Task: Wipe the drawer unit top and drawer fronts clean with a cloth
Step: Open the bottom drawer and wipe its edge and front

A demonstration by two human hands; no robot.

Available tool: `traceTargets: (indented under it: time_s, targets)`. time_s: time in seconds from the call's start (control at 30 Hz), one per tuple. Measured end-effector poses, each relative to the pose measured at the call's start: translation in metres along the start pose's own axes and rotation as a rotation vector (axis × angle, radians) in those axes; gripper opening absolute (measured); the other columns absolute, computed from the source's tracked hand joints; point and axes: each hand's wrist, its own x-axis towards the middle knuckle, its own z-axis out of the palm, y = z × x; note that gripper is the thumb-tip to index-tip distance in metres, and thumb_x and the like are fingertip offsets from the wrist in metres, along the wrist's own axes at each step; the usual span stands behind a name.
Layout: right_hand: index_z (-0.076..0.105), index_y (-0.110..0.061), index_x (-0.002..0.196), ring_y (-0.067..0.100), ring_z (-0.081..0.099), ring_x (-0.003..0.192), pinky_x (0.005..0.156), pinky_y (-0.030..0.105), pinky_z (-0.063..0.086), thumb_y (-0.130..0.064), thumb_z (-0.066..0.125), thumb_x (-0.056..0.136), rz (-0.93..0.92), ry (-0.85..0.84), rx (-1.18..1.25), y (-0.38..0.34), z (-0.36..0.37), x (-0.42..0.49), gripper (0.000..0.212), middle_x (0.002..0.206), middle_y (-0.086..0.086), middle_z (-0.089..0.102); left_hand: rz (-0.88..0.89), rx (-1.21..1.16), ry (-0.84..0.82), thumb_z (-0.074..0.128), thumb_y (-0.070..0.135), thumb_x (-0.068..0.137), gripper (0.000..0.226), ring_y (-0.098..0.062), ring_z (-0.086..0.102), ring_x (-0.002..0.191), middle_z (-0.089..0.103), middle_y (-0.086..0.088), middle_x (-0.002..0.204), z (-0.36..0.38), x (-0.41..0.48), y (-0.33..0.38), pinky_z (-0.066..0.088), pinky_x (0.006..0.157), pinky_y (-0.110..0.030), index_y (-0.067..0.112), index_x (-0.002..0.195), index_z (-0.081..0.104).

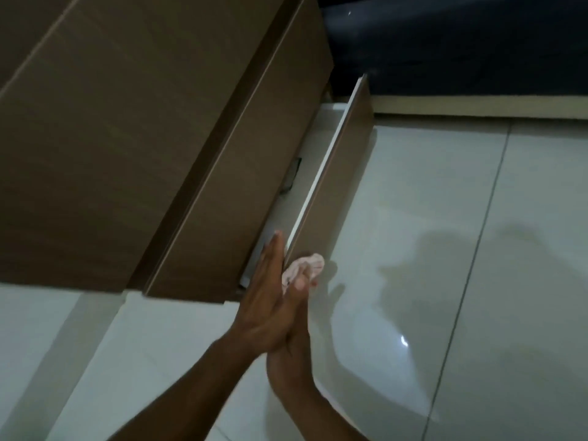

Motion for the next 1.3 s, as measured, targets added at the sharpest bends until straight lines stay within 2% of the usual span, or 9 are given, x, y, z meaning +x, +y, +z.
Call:
traceTargets:
  time_s: [0.1,0.17,0.37,0.53,0.73,0.87,1.03,1.17,1.3]
  targets:
    - [0.022,-0.022,0.157,0.008,0.034,0.148,0.123,0.032,0.027,-0.049,0.039,0.101,0.005,0.056,-0.194,-0.026,0.005,0.000,0.064,0.162,-0.003,0.032,-0.018,0.030,-0.003,0.016,0.087,0.079,0.098,-0.008,-0.002,0.153,-0.003,0.008,0.167,-0.002,-0.008,-0.007,0.012,0.125,-0.045,0.030,0.156,-0.005]
    - [0.016,-0.021,0.158,0.012,0.028,0.151,0.125,0.035,0.024,-0.043,0.040,0.102,-0.026,0.066,-0.143,-0.026,-0.001,0.014,0.065,0.166,0.000,0.024,-0.001,0.049,-0.004,0.016,0.087,0.080,0.101,-0.007,-0.005,0.153,-0.006,0.009,0.167,0.000,-0.014,-0.010,0.008,0.125,-0.046,0.027,0.158,-0.006]
    - [0.032,-0.016,0.153,0.011,0.053,0.134,0.100,0.019,0.051,-0.029,0.019,0.112,-0.034,-0.032,-0.207,0.007,0.005,-0.029,0.046,0.143,-0.004,0.059,0.067,0.128,0.036,0.020,0.086,0.080,0.101,-0.005,-0.010,0.152,-0.009,0.012,0.166,0.004,-0.019,-0.011,0.004,0.125,-0.041,0.027,0.158,-0.006]
    - [0.010,-0.024,0.155,0.018,0.015,0.154,0.126,0.032,0.020,-0.059,0.039,0.099,-0.199,0.091,-0.242,-0.046,-0.006,0.049,0.072,0.166,-0.001,0.008,0.162,0.249,0.021,0.023,0.071,0.089,0.093,-0.010,-0.013,0.152,-0.011,0.001,0.167,0.005,-0.017,-0.016,0.003,0.125,-0.043,0.017,0.158,-0.006]
    - [0.020,-0.021,0.158,0.016,0.030,0.150,0.123,0.037,0.030,-0.027,0.028,0.108,0.026,-0.034,-0.005,-0.007,-0.007,0.020,0.051,0.163,0.000,0.031,0.141,0.210,0.044,0.024,0.076,0.087,0.096,-0.011,-0.011,0.153,-0.008,0.002,0.167,0.007,-0.015,-0.018,0.005,0.125,-0.043,0.017,0.159,-0.003]
    - [0.011,-0.017,0.158,0.011,0.018,0.154,0.123,0.026,0.025,-0.016,0.029,0.106,-0.212,-0.133,-0.150,-0.026,-0.014,0.035,0.055,0.167,-0.008,0.015,0.158,0.210,0.011,0.023,0.078,0.086,0.099,-0.012,-0.011,0.153,-0.008,-0.001,0.167,0.003,-0.011,-0.018,0.005,0.125,-0.044,0.015,0.158,-0.003]
    - [-0.005,-0.028,0.157,0.012,0.002,0.155,0.128,0.041,0.011,-0.027,0.027,0.109,-0.102,-0.042,-0.457,-0.048,-0.042,0.124,0.057,0.168,-0.005,-0.005,0.118,0.280,-0.079,0.019,0.094,0.073,0.113,-0.003,-0.021,0.149,-0.020,0.008,0.165,-0.008,0.005,-0.016,-0.006,0.120,-0.032,0.025,0.156,-0.016]
    - [0.002,-0.029,0.153,0.000,0.007,0.153,0.128,0.035,0.010,-0.016,0.030,0.106,-0.195,-0.158,-0.200,-0.026,-0.029,0.082,0.057,0.164,-0.017,0.001,0.161,0.312,-0.078,0.033,0.079,0.084,0.103,-0.004,-0.022,0.149,-0.022,0.009,0.165,-0.008,0.025,-0.009,-0.003,0.123,-0.036,0.025,0.155,-0.019]
    - [0.000,-0.028,0.156,0.014,0.006,0.156,0.128,0.040,0.014,-0.029,0.029,0.108,-0.366,-0.124,-0.445,-0.052,-0.036,0.128,0.056,0.167,-0.011,-0.002,0.194,0.355,-0.079,0.033,0.083,0.082,0.107,-0.001,-0.025,0.147,-0.025,0.008,0.164,-0.008,0.031,-0.011,-0.007,0.121,-0.032,0.025,0.155,-0.021]
